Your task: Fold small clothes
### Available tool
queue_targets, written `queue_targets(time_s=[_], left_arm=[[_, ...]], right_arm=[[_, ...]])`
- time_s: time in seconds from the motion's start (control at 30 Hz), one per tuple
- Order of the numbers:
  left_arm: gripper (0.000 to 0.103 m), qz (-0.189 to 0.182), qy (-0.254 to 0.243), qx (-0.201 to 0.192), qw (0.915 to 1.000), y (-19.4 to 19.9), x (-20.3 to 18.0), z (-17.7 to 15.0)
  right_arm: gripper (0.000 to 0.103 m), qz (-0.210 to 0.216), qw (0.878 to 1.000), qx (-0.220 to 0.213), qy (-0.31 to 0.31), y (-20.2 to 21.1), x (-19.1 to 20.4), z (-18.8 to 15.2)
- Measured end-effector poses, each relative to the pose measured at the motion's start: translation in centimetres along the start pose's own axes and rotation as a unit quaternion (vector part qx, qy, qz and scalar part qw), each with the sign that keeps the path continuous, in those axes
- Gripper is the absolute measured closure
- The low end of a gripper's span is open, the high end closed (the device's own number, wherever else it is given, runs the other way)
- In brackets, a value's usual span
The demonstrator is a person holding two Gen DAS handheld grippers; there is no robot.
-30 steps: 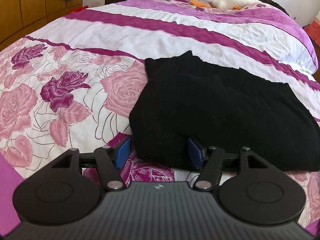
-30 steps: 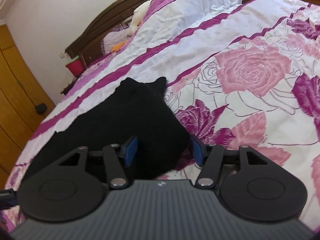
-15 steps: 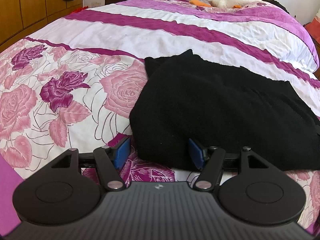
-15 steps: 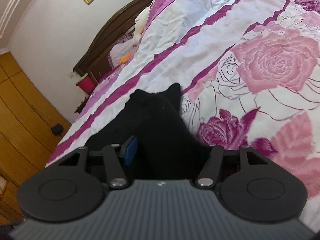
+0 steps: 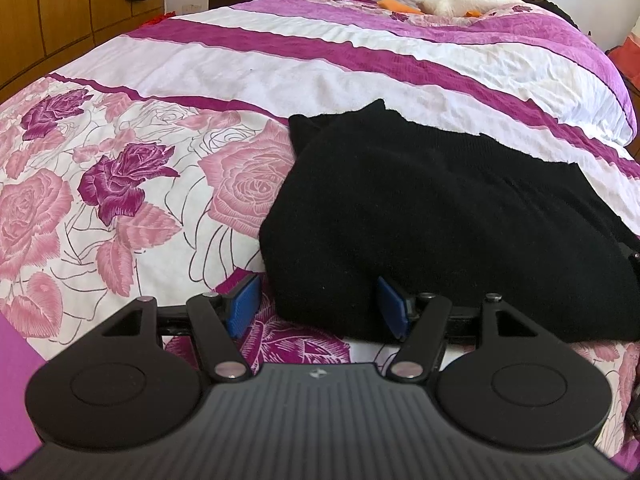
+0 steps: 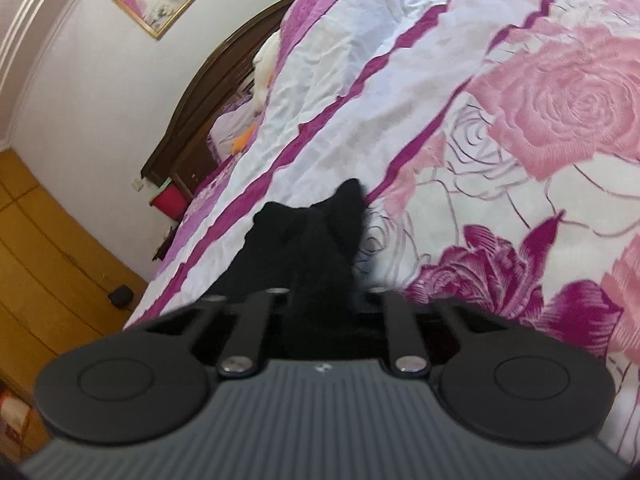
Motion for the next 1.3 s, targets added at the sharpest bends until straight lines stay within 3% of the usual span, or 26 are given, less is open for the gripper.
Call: queue_targets(time_s=[0.4,0.9,1.1,1.3], left_arm=[[0.034,-0.018,0.014,0.002,0.9997,0.7,0.7,0.3],[0.034,-0.03,0.031,-0.022,0.9988,2.9,3.0,0.7],[0.034,-0.026,0.045,-0.028,0.9982,3.4,4.9,0.3],[0.034,-0.018,0.064,-0.034,0.9972,4.0,7.3,-0.6]], right_arm=[[0.091,0.017,1.0,-0.014,0.011,1.4,2.7,0.6],[0.092,0.029,0.998,-0.014,0.059,1.5,11.0,-0.8],[0.092,0.05,0.997,-0.007,0.063,1.2,14.7,-2.6],[0.092,0.078,0.99,0.002,0.12,0.5,19.6,-6.9]])
Point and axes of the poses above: each gripper's, at about its wrist camera, not at the fingertips, and y roughly against the way its jaws point, x to its left, z to its top, the point moved 3 cm from there along -y, roughly the way its jaws point, and after that the axes turned 14 degrees about -y, right-handed, at the moved point
